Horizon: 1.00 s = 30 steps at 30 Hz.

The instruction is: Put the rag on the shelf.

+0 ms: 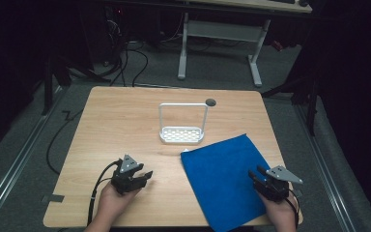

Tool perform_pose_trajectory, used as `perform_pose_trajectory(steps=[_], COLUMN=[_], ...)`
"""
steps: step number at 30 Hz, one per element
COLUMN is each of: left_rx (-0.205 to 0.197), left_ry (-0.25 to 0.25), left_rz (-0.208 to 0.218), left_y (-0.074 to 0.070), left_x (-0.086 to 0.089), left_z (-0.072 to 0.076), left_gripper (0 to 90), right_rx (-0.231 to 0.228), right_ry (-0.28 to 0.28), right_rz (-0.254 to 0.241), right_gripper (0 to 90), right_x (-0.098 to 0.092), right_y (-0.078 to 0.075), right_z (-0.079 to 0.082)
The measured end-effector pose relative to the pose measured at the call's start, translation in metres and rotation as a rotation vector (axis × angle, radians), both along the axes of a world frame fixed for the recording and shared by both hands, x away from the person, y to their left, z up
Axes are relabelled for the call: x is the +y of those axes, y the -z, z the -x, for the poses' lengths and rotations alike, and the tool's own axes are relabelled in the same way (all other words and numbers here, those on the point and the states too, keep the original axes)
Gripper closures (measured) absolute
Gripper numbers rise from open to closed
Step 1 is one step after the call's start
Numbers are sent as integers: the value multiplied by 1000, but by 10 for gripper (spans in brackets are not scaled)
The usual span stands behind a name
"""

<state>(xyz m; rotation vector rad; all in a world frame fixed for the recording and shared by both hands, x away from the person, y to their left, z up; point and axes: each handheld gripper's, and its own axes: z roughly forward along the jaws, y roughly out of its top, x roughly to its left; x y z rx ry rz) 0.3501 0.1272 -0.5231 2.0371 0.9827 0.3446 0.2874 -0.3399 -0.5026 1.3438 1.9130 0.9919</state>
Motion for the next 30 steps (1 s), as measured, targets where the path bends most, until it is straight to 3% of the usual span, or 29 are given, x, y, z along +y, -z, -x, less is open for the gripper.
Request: perform_pose_trajectory(steps=[5, 8, 12, 21, 27, 29, 30], left_rx=[-27, -27, -39, -42, -25, -28, -27], left_ry=[-4, -4, 15, 63, 148, 177, 218], left_rz=[-28, -12, -7, 48, 47, 20, 15], left_y=[2, 2, 2, -2, -4, -4, -4], left_x=[-4, -6, -10, -24, -55, -70, -87], left_z=[-1, 0, 3, 8, 16, 20, 24], left_gripper=[476, 476, 483, 513, 519, 534, 572], right_rx=[-4, 2, 12, -40, -35, -39, -39], right_ry=[-15, -31, -45, -72, -67, -66, -60], right_rz=[17, -4, 4, 9, -3, -3, -12], right_gripper=[618, 568, 564, 601, 599, 601, 608], right_x=[-2, -6, -8, -6, -7, -8, -8], right_y=[-1, -2, 1, 2, 1, 1, 1], right_z=[1, 1, 0, 1, 1, 0, 1])
